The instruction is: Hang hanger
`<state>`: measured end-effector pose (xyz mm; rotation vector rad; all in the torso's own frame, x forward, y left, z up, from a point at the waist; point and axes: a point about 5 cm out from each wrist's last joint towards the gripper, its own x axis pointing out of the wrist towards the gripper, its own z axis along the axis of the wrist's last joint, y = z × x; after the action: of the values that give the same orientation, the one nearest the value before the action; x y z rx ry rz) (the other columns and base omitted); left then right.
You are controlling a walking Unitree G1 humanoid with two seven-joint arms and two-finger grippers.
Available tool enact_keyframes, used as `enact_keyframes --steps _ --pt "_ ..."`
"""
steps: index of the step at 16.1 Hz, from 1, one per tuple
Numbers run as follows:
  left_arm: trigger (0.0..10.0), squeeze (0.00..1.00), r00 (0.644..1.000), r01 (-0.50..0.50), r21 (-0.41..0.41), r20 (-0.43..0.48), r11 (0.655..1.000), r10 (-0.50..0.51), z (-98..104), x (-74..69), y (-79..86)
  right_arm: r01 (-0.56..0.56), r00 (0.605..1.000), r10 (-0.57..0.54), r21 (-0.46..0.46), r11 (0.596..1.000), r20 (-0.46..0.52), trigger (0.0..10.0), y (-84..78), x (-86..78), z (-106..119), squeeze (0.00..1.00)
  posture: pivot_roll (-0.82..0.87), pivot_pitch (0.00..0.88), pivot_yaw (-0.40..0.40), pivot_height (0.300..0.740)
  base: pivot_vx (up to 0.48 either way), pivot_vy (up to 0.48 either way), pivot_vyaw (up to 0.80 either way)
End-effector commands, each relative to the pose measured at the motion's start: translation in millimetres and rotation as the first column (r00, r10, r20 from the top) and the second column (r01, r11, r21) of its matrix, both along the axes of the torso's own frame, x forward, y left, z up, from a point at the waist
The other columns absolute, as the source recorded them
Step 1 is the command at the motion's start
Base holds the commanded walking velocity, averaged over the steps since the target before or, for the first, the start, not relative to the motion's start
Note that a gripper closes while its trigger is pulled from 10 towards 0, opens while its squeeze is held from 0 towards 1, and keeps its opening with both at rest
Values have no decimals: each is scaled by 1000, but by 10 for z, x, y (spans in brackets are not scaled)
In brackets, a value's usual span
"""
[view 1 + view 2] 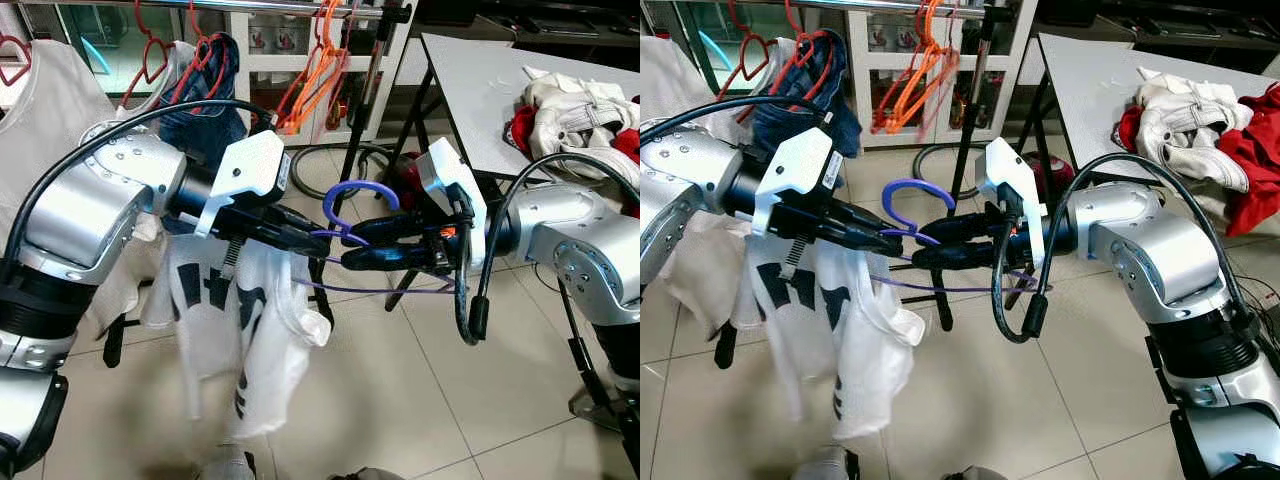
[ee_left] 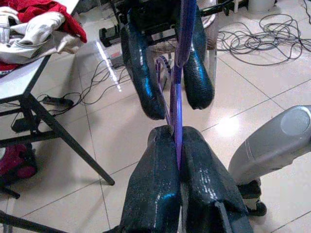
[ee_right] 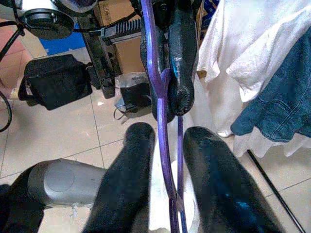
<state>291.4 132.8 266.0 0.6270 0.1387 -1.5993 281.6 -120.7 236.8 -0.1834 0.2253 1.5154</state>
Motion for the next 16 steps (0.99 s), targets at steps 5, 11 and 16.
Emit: enact_keyframes --steps 5,11,16 --pt "10000 0 999 21 8 28 1000 -22 48 -13 -21 0 1000 0 4 1000 24 0 -23 12 50 0 -34 45 -148 740 0 0 0" --pt "10000 1000 1000 -25 -59 12 998 25 112 30 -46 17 999 -17 14 1000 36 0 -36 32 66 0 -37 38 -154 740 0 0 0" --pt "10000 1000 999 -35 -114 23 993 38 221 51 -14 31 999 -32 21 999 37 0 -39 50 69 0 -36 36 -149 740 0 0 0"
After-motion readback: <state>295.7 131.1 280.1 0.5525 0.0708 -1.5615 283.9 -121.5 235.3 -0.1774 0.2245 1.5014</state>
